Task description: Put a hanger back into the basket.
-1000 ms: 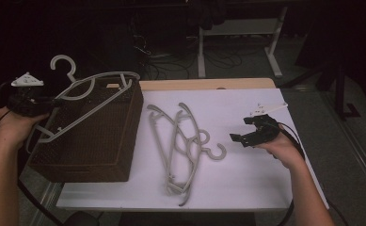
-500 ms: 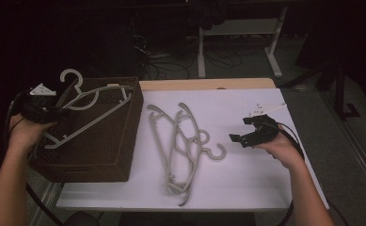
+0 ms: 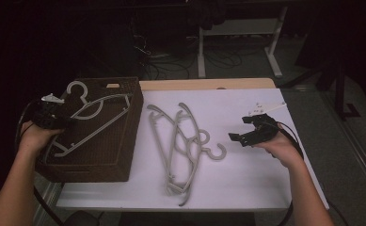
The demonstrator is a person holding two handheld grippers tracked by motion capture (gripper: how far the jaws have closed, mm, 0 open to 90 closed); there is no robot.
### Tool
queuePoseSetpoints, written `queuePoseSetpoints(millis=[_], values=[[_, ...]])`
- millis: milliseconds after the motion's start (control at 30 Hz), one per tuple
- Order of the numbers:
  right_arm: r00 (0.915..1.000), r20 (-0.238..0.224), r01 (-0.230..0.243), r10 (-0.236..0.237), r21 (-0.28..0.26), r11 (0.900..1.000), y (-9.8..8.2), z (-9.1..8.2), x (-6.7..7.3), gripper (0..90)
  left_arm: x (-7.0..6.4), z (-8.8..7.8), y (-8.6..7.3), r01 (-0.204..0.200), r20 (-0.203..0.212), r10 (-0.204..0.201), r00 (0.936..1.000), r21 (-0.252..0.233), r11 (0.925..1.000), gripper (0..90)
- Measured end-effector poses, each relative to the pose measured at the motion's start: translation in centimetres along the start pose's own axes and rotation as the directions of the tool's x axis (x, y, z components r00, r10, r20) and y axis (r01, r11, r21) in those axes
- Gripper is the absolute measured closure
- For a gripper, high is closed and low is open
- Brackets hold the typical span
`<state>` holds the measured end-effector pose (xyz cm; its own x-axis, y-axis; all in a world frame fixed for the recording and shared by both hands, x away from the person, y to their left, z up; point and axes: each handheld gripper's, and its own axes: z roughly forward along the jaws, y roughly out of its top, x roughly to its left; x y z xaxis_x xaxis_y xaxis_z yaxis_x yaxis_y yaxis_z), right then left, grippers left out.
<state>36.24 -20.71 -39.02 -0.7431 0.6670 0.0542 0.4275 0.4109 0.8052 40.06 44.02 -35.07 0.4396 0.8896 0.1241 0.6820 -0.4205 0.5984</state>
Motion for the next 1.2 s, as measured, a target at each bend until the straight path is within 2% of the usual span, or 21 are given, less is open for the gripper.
queuePoseSetpoints(millis=[33,100,167,233,333,367,467,533,667,767,967,1100,1200], values=[[1.0,0.001,-0.001,0.001,0.001,1.0,0.0,0.0,0.0,10.6,0.1,0.1,-0.1,0.004,-0.014,-0.004,0.9999,0.009,0.9999,73.5],[1.0,0.001,-0.002,0.002,0.003,1.0,0.0,-0.1,0.1,10.6,0.3,0.1,-0.2,0.019,-0.009,-0.019,0.9998,0.016,0.9997,68.8],[1.0,0.003,-0.003,0.003,0.001,1.0,0.0,-0.2,0.1,10.6,0.4,-0.1,-0.2,0.028,-0.021,-0.028,0.9994,0.004,0.9996,63.2],[1.0,0.004,-0.005,0.005,-0.002,1.0,0.0,-0.2,0.1,10.6,0.6,-0.4,-0.2,0.047,-0.001,-0.047,0.9989,-0.016,0.9988,59.5],[1.0,0.004,-0.001,0.001,-0.002,1.0,0.0,-0.3,0.2,10.6,0.6,-0.7,-0.1,0.058,-0.005,-0.058,0.9983,-0.031,0.9978,54.3],[1.0,0.002,-0.001,0.001,-0.007,1.0,0.0,-0.5,0.3,10.6,0.6,-0.9,-0.1,0.072,0.008,-0.072,0.9974,-0.05,0.9961,50.6],[1.0,-0.003,-0.003,0.003,-0.013,1.0,0.0,-0.5,0.3,10.6,0.5,-1.3,0.0,0.084,0.037,-0.082,0.996,-0.075,0.9936,47.9],[1.0,-0.005,0.003,-0.003,-0.007,1.0,0.0,-0.4,0.4,10.6,0.2,-1.6,0.2,0.096,0.073,-0.089,0.9934,-0.097,0.9907,43.5],[1.0,-0.008,0.004,-0.004,-0.011,1.0,0.1,-0.4,0.4,10.6,-0.9,-2.2,0.7,0.098,0.137,-0.08,0.9873,-0.132,0.9864,36.4],[1.0,-0.008,0.005,-0.005,-0.011,1.0,0.2,-0.4,0.5,10.6,-2.0,-2.5,1.4,0.09,0.19,-0.06,0.9799,-0.158,0.9833,32.2],[1.0,-0.003,-0.005,0.005,0.002,1.0,0.1,-0.1,1.0,10.4,-5.1,-2.9,3.4,0.069,0.277,-0.007,0.9608,-0.218,0.9735,22.0],[1.0,0.003,-0.002,0.002,0.027,1.0,0.0,0.3,1.6,10.4,-7.9,-3.0,4.6,0.051,0.331,0.039,0.9427,-0.259,0.9644,19.6],[1.0,-0.002,-0.005,0.005,0.029,1.0,-0.1,0.5,2.0,10.6,-10.4,-3.0,5.4,0.028,0.367,0.082,0.9268,-0.285,0.9581,22.0]])
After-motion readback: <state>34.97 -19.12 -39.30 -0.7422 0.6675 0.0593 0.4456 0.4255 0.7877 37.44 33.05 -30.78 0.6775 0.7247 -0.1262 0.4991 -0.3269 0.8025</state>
